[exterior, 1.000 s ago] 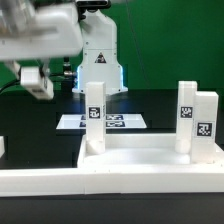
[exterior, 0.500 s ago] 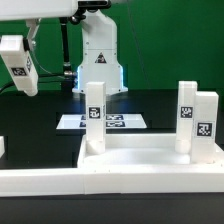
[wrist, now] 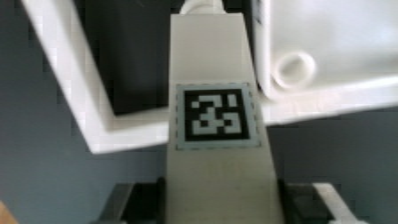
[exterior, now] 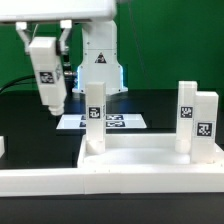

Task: Assemble desk

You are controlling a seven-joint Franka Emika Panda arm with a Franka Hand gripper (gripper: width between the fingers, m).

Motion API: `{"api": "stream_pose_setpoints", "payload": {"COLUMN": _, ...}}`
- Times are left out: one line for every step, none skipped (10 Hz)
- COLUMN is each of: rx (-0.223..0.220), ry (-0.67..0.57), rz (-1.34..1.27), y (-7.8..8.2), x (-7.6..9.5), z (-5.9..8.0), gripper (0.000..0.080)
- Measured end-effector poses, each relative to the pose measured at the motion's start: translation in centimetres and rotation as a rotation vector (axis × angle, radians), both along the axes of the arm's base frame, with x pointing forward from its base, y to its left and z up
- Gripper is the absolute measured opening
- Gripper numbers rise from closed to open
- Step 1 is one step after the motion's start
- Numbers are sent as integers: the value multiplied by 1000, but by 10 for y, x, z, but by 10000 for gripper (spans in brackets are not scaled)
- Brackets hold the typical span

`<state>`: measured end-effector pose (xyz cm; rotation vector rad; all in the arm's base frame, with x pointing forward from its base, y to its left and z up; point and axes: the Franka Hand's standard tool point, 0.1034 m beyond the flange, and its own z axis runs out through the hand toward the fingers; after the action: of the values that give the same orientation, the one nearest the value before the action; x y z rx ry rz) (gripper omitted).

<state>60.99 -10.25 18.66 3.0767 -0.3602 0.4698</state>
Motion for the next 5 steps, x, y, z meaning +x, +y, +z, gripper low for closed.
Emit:
{"api": "stream_pose_setpoints", "payload": {"rx": 6, "ry": -61, "rz": -54, "y": 26, "x": 11, "z": 5, "gripper": 287}}
{"api": "stream_pose_setpoints", "payload": {"rx": -19, "ry": -129, "rz": -29, "y": 41, "x": 14, "z": 7, "gripper": 287}}
{"api": "stream_pose_setpoints", "payload": {"rx": -56, "ry": -193, "rz": -18, "y": 33, "x": 12, "z": 5, "gripper": 287}}
{"api": "stream_pose_setpoints", "payload": {"rx": -86, "ry": -251, "rz": -24, "y": 29, "x": 11, "z": 5, "gripper": 287}}
{"api": "stream_pose_setpoints", "payload": {"rx": -87, "ry": -247, "rz": -20, "y": 31, "x": 10, "z": 2, "gripper": 287}}
